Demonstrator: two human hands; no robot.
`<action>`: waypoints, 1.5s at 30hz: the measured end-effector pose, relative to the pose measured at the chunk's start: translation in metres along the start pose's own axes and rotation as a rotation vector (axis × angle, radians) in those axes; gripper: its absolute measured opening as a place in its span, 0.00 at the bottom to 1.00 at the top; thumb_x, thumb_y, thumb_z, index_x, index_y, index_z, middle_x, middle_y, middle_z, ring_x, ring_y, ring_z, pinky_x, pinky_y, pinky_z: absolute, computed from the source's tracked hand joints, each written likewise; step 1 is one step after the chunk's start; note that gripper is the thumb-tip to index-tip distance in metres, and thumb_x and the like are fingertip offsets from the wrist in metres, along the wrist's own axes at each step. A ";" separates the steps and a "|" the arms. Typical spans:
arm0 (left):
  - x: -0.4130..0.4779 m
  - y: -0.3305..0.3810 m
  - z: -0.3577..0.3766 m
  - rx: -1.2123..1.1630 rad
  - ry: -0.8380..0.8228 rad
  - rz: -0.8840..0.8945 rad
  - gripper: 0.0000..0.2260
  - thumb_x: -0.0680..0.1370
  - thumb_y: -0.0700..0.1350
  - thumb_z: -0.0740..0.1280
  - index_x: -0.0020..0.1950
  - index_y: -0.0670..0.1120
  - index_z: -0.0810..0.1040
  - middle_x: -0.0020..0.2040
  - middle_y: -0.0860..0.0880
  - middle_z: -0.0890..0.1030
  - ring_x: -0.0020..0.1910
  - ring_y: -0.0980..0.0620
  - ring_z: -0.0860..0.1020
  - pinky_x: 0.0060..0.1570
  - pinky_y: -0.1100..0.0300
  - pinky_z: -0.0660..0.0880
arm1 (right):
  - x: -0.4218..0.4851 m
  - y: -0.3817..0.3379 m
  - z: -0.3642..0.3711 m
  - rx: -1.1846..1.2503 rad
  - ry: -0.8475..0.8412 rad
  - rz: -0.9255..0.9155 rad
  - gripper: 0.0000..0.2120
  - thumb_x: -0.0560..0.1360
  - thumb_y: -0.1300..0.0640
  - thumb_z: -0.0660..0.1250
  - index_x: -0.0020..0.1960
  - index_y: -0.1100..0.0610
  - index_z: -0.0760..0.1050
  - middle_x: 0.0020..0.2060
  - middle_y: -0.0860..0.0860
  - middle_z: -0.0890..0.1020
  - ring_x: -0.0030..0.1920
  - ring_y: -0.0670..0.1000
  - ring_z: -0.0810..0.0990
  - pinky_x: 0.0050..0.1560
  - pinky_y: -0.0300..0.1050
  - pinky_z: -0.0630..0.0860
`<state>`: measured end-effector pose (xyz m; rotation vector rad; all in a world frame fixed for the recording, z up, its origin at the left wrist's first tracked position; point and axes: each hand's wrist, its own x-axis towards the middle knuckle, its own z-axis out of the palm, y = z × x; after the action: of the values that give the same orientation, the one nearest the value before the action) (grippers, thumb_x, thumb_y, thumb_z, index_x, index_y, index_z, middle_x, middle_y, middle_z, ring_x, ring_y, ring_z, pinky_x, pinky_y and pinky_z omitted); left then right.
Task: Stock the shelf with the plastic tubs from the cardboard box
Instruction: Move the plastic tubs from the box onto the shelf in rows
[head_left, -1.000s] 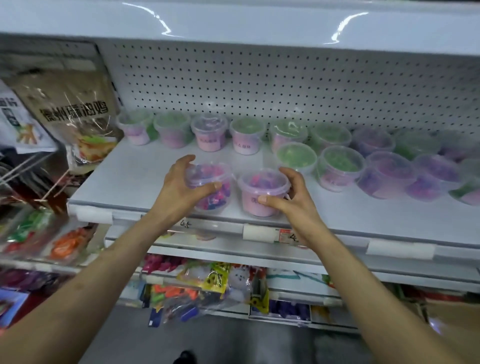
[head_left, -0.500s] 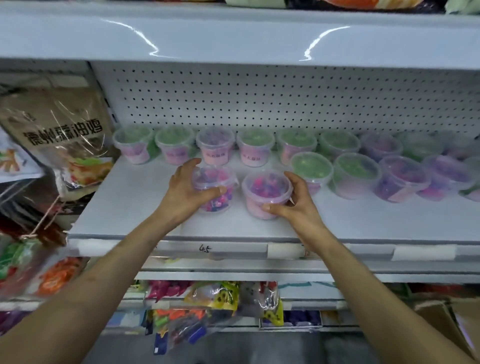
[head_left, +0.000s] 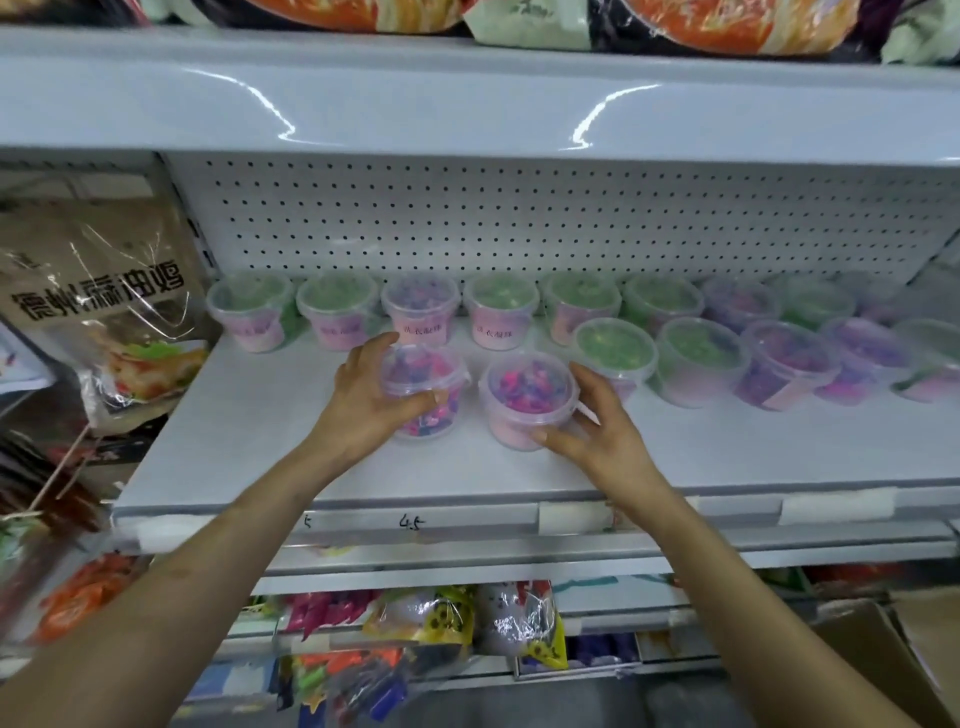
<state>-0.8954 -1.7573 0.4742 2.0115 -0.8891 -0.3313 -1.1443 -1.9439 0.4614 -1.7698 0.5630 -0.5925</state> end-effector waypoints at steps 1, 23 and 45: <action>0.000 0.000 0.000 0.003 0.000 -0.005 0.47 0.64 0.69 0.77 0.78 0.59 0.62 0.77 0.53 0.65 0.76 0.47 0.64 0.74 0.42 0.67 | -0.002 -0.002 -0.002 -0.061 0.030 -0.032 0.35 0.72 0.55 0.81 0.73 0.40 0.69 0.71 0.41 0.74 0.68 0.37 0.75 0.71 0.41 0.74; -0.001 0.006 0.002 0.019 0.034 -0.016 0.50 0.62 0.71 0.76 0.79 0.57 0.62 0.76 0.53 0.66 0.76 0.48 0.64 0.75 0.42 0.66 | 0.021 -0.004 0.008 -0.615 0.121 -0.405 0.25 0.74 0.52 0.79 0.67 0.55 0.77 0.66 0.51 0.74 0.68 0.53 0.72 0.69 0.37 0.65; 0.018 -0.014 -0.002 0.144 -0.014 0.053 0.43 0.60 0.74 0.78 0.72 0.64 0.68 0.71 0.54 0.69 0.70 0.48 0.71 0.69 0.46 0.73 | 0.038 -0.004 0.011 -0.631 0.086 -0.377 0.22 0.76 0.52 0.76 0.68 0.55 0.76 0.67 0.51 0.73 0.69 0.53 0.72 0.68 0.42 0.68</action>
<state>-0.8753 -1.7641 0.4658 2.1145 -0.9981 -0.2581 -1.1085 -1.9594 0.4666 -2.4887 0.5091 -0.8111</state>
